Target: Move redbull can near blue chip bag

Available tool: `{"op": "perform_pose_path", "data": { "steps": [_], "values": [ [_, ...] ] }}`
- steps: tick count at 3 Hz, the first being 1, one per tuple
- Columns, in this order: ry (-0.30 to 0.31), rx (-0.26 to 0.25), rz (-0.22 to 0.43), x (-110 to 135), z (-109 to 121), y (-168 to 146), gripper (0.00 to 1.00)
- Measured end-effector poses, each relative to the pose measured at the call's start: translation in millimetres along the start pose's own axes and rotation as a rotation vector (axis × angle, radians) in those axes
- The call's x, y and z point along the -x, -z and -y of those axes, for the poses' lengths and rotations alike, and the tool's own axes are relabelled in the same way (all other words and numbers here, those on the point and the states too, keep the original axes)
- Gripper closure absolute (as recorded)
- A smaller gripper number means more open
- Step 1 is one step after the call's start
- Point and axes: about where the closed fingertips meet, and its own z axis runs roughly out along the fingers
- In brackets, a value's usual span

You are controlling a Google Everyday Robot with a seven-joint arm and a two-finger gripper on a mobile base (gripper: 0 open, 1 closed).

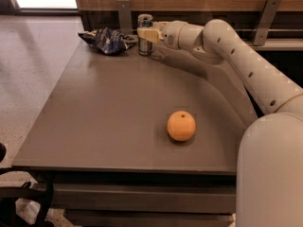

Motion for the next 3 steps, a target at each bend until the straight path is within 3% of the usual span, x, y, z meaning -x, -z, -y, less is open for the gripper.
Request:
{"op": "perform_pose_path", "data": {
  "steps": [1, 2, 3],
  "values": [
    [-0.002, 0.004, 0.000, -0.8, -2.4, -3.6, 0.85],
    [-0.003, 0.010, 0.000, -1.3, -5.1, -6.9, 0.54],
    [-0.003, 0.014, 0.000, -1.6, -7.0, -9.1, 0.32]
  ]
}}
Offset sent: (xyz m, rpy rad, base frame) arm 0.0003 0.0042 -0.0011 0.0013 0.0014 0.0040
